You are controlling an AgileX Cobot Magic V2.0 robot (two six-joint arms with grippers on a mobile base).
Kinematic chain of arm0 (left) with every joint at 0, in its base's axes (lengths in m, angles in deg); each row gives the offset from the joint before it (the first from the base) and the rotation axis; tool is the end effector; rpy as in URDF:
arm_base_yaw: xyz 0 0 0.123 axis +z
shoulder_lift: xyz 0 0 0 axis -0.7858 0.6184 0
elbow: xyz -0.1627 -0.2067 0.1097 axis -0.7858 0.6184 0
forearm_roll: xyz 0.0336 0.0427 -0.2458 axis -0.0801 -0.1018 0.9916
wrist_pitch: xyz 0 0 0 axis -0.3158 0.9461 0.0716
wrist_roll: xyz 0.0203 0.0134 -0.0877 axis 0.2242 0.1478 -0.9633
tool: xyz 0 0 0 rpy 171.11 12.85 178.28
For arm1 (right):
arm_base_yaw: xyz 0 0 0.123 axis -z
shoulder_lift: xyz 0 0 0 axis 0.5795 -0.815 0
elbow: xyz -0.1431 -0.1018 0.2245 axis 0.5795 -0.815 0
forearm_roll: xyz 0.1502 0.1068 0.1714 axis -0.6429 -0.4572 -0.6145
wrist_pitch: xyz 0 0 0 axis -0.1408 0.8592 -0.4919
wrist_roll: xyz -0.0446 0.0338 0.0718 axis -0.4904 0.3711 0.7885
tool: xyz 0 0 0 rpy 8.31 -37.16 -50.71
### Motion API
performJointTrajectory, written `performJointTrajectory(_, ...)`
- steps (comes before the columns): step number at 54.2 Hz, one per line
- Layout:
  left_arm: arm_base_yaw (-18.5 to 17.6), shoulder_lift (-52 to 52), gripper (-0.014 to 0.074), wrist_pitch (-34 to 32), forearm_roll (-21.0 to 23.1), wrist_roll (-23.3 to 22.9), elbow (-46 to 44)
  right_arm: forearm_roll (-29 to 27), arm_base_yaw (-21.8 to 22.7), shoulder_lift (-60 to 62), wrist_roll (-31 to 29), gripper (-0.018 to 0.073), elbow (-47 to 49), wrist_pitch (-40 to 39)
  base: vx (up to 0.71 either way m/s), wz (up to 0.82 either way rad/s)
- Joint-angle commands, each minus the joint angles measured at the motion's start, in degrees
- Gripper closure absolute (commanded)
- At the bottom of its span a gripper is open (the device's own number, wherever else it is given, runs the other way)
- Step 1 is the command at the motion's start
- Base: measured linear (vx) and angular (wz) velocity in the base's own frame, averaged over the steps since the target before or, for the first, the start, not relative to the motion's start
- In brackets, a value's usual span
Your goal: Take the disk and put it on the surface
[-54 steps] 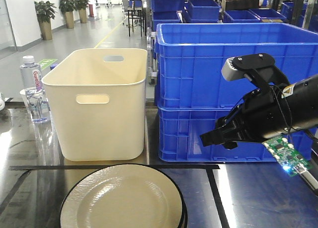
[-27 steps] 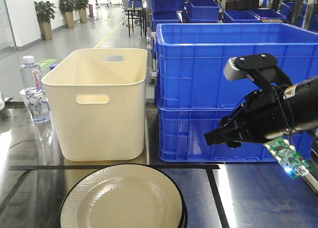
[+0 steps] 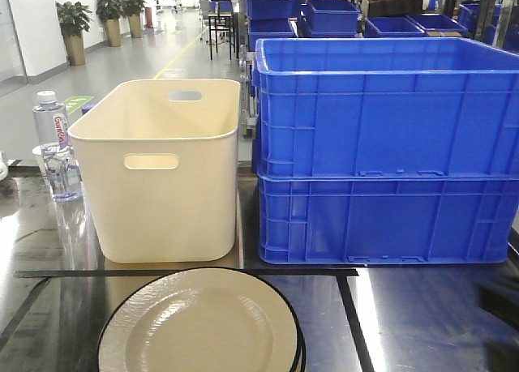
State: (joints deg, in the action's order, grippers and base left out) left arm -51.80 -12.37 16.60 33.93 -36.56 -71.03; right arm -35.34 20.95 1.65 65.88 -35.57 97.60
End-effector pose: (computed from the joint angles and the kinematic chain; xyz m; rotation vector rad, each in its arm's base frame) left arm 0.0603 -0.0001 0.1884 -0.2692 1.6759 -0.2396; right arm 0.1459 0.0352 0.3456 -0.2482 1.9654 0.1282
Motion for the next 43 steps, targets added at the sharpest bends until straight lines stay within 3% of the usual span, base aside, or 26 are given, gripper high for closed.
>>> performJointTrajectory(1,-0.22,0.58,0.0603,-4.53,-0.37,-0.51,-1.05,5.47,4.77,7.93,5.80,0.0571,-5.50,-7.40,0.00,0.00)
performJointTrajectory(8,-0.22,0.58,0.0603,-4.53,-0.37,-0.51,-1.05,5.47,12.56,17.58,6.55,0.0571,-15.39,-10.66,0.00,0.00)
performJointTrajectory(18,-0.22,0.58,0.0603,-4.53,-0.37,-0.51,-1.05,6.40,16.82,29.12,4.58,0.0571,-27.34,-14.18,0.00,0.00)
performJointTrajectory(33,-0.22,0.65,0.0603,-4.53,-0.37,-0.52,-1.05,7.44,13.81,44.15,4.58,0.0571,-43.96,-20.44,0.00,0.00)
performJointTrajectory(43,-0.22,0.57,0.0603,-4.44,-0.37,-0.52,-1.05,8.42,10.33,43.29,4.48,0.0567,-43.64,-18.61,0.00,0.00)
